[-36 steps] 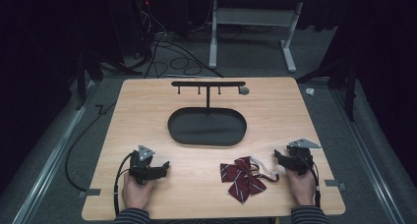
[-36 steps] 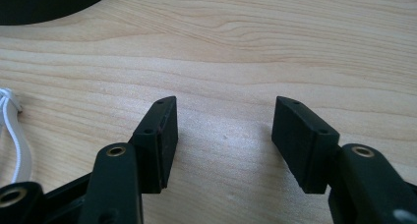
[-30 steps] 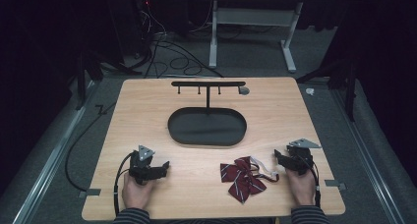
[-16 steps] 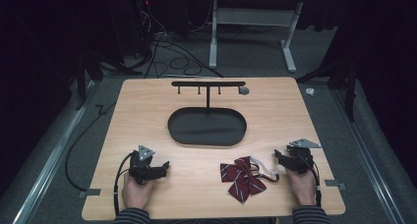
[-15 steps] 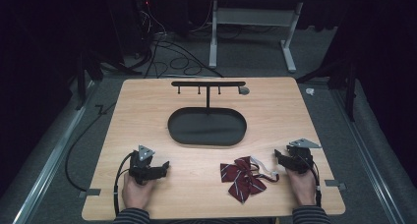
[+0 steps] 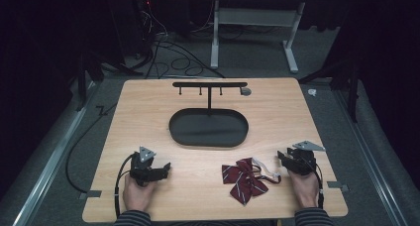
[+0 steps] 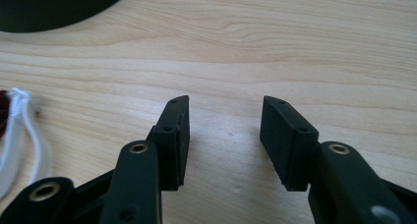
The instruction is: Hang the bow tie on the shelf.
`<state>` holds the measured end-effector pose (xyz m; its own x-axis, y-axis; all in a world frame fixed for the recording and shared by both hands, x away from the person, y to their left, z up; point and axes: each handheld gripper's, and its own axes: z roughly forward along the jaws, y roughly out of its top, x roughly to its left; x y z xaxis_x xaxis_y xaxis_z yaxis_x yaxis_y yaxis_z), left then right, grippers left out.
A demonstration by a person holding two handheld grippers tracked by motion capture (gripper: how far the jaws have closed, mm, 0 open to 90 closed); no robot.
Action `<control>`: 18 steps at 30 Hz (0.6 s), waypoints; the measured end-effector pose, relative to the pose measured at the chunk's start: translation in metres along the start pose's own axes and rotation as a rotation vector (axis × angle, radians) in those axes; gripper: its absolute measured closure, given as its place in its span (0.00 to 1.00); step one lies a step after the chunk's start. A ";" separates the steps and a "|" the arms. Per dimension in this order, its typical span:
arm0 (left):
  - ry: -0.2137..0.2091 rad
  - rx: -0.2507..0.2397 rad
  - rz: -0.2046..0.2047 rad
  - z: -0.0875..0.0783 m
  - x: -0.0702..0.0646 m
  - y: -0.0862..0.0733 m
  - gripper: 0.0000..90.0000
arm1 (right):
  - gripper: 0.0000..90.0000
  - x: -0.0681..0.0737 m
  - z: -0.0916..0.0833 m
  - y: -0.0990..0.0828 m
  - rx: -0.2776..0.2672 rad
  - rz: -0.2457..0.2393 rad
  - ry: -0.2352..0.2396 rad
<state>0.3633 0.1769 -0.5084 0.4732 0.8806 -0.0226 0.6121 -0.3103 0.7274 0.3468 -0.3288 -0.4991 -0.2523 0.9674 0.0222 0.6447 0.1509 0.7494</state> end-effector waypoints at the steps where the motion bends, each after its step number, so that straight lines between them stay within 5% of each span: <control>1: -0.001 0.000 0.000 0.000 0.000 0.000 0.16 | 0.64 0.001 -0.001 0.000 -0.006 0.000 0.004; 18: 0.000 0.000 -0.001 0.000 0.000 0.000 0.17 | 0.67 0.030 -0.015 0.007 -0.025 -0.051 0.166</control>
<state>0.3633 0.1770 -0.5083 0.4728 0.8809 -0.0229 0.6123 -0.3098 0.7274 0.3332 -0.3019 -0.4836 -0.4015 0.9113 0.0913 0.6106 0.1921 0.7683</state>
